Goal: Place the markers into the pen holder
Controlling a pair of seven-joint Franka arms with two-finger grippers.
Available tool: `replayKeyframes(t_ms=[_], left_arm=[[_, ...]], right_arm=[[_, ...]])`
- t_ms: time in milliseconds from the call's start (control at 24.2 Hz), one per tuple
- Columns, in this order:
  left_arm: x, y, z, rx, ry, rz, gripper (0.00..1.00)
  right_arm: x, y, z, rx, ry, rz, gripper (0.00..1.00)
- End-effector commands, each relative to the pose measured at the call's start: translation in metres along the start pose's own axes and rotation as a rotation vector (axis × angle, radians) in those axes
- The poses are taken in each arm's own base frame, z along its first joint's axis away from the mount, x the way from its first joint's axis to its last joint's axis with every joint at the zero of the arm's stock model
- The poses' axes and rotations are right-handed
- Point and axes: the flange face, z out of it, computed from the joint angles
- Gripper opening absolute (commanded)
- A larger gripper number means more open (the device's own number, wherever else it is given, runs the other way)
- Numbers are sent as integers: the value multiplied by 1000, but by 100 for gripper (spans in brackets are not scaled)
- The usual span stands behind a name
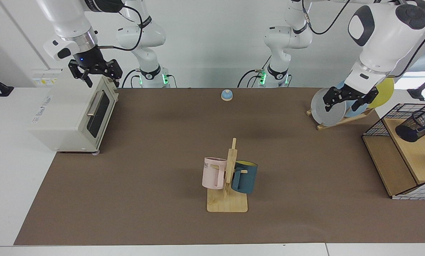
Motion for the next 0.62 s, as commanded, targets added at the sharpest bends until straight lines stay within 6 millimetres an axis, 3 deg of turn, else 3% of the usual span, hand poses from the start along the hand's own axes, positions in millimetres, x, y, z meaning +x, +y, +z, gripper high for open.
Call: replayKeyframes(t_ms=[0, 82, 289, 577], left_arm=[[-19, -4, -16, -24, 16, -23, 100], [-24, -5, -29, -24, 40, -23, 100], [-36, -7, -36, -28, 10, -9, 100], [-59, -8, -20, -59, 70, 75, 100]], right_arm=[[-6, 0, -1, 18, 1, -5, 100], [-6, 0, 0, 18, 0, -4, 100], [-6, 0, -1, 18, 1, -5, 100], [-6, 0, -1, 18, 1, -5, 100]])
